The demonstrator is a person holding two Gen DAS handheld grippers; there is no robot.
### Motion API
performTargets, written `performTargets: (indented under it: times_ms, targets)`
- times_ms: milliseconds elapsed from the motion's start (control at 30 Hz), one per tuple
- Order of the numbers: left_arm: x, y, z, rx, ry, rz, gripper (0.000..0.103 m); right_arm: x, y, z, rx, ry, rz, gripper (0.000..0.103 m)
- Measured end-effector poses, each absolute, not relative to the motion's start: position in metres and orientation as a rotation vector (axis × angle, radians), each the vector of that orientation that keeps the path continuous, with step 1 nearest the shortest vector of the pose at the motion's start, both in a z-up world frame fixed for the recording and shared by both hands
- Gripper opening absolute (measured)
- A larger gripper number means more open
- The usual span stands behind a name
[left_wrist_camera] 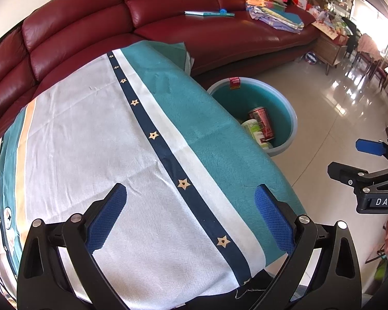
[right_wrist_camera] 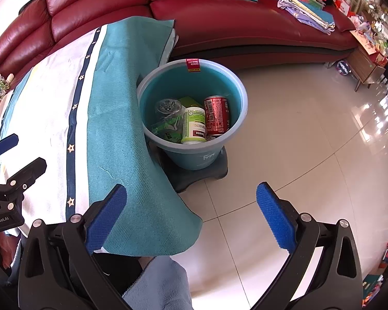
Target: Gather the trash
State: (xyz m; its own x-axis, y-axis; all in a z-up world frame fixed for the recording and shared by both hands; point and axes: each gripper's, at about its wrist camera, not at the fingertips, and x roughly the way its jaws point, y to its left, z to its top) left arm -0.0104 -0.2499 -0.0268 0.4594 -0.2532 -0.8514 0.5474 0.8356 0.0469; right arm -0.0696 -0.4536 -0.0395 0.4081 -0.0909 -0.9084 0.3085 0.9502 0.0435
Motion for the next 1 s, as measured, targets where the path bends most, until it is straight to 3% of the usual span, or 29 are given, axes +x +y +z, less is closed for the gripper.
performTargets:
  times_ms: [1000]
  targets:
    - [-0.0052, -0.2403, -0.034, 0.311, 0.989, -0.473, 0.099, -0.0598, -0.4451, -0.0385, 0.151, 1.118, -0.274, 0.096]
